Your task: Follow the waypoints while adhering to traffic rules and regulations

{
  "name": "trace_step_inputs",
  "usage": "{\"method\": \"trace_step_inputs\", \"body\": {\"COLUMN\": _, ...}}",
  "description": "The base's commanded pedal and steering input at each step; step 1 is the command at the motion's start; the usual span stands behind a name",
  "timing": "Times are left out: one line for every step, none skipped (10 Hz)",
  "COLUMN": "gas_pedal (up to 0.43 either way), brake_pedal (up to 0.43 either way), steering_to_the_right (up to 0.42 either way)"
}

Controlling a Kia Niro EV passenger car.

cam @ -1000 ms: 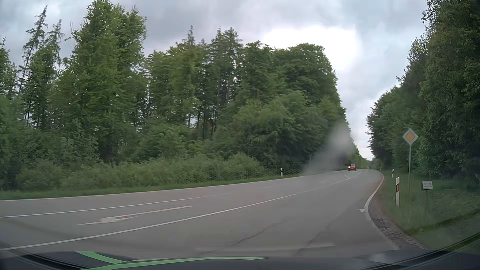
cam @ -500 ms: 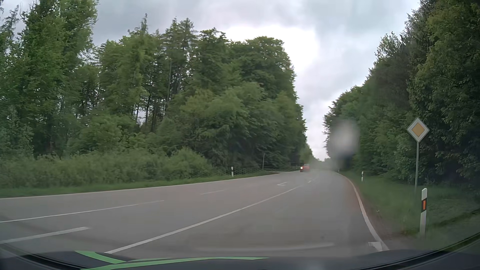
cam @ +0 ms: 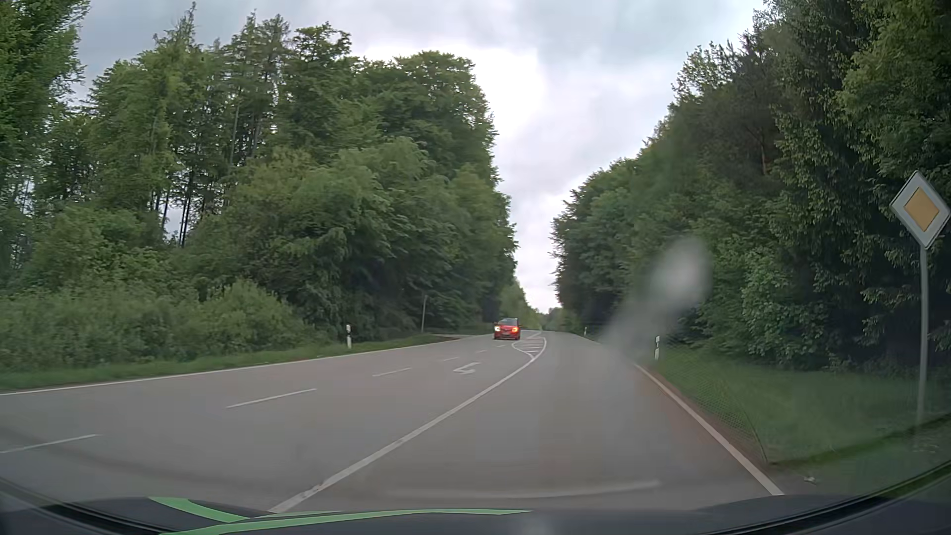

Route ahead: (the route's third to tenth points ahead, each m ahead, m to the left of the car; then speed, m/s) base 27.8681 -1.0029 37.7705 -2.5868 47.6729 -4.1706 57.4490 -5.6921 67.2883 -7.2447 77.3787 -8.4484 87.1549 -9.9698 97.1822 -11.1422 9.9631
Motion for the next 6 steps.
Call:
{"method": "trace_step_inputs", "body": {"gas_pedal": 0.449, "brake_pedal": 0.000, "steering_to_the_right": 0.133}}
{"method": "trace_step_inputs", "body": {"gas_pedal": 0.469, "brake_pedal": 0.000, "steering_to_the_right": 0.121}}
{"method": "trace_step_inputs", "body": {"gas_pedal": 0.469, "brake_pedal": 0.000, "steering_to_the_right": 0.109}}
{"method": "trace_step_inputs", "body": {"gas_pedal": 0.488, "brake_pedal": 0.000, "steering_to_the_right": 0.098}}
{"method": "trace_step_inputs", "body": {"gas_pedal": 0.500, "brake_pedal": 0.000, "steering_to_the_right": 0.087}}
{"method": "trace_step_inputs", "body": {"gas_pedal": 0.500, "brake_pedal": 0.000, "steering_to_the_right": 0.073}}
